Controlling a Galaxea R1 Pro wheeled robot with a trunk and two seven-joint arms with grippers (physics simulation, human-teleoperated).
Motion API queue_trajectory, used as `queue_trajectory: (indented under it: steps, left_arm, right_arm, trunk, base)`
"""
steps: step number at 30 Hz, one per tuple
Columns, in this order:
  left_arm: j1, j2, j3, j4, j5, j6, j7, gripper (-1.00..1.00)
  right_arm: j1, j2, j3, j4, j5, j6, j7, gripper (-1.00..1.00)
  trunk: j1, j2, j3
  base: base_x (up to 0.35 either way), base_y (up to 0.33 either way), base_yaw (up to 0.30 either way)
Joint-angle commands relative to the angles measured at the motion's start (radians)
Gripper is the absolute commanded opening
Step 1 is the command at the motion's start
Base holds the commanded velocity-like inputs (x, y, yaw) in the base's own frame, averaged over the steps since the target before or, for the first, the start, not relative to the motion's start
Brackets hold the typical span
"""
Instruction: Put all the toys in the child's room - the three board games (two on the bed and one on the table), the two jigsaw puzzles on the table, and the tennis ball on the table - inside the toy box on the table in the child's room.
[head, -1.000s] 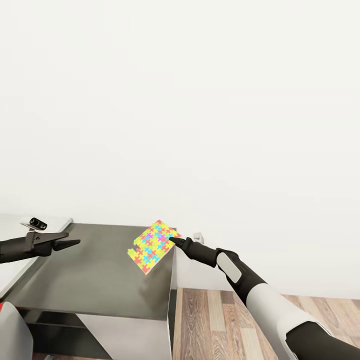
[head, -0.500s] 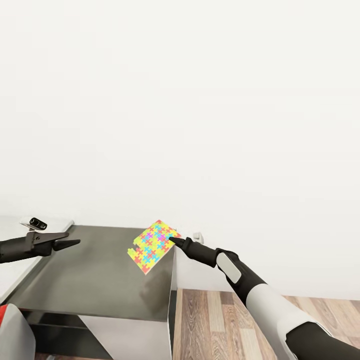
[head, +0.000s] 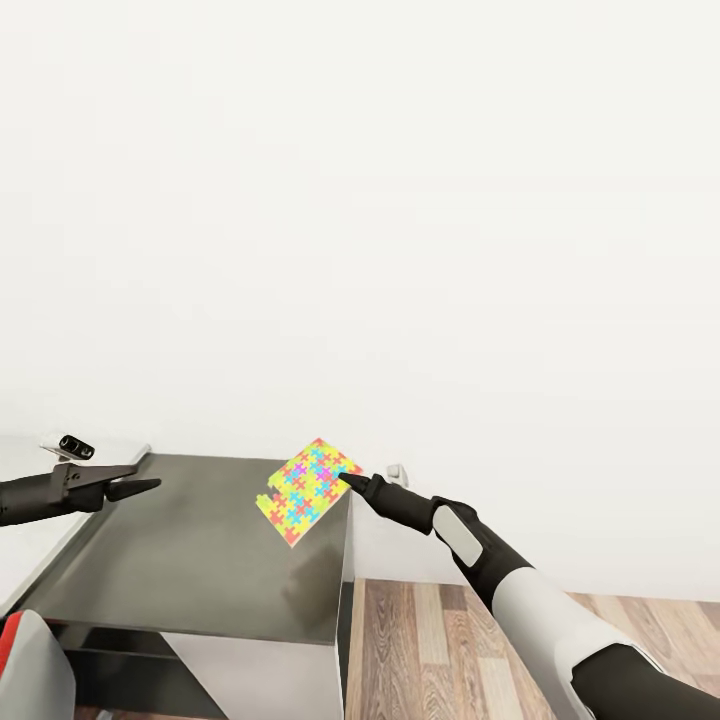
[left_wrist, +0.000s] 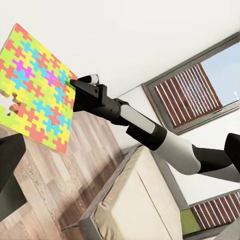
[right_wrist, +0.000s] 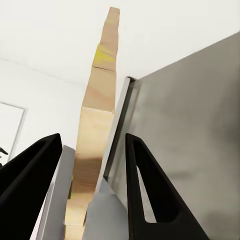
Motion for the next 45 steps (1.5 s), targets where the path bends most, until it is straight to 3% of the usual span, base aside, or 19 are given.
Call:
queue_trajectory:
  steps: [1, 45]
  left_arm:
    - [-0.001, 0.001, -0.001, 0.000, 0.000, 0.010, -0.004, 1.00]
    - [-0.001, 0.001, -0.003, 0.000, -0.001, 0.008, -0.004, 1.00]
  right_arm:
    - [-0.001, -0.001, 0.002, 0.000, -0.009, 0.005, 0.000, -1.00]
    - [-0.004, -0.001, -0.001, -0.014, -0.011, 0.007, 0.003, -1.00]
  trunk:
    - [-0.004, 0.006, 0.002]
    - [-0.172, 0.314, 0.140]
  base:
    - [0.000, 0.000, 0.000]
    - [0.000, 0.000, 0.000]
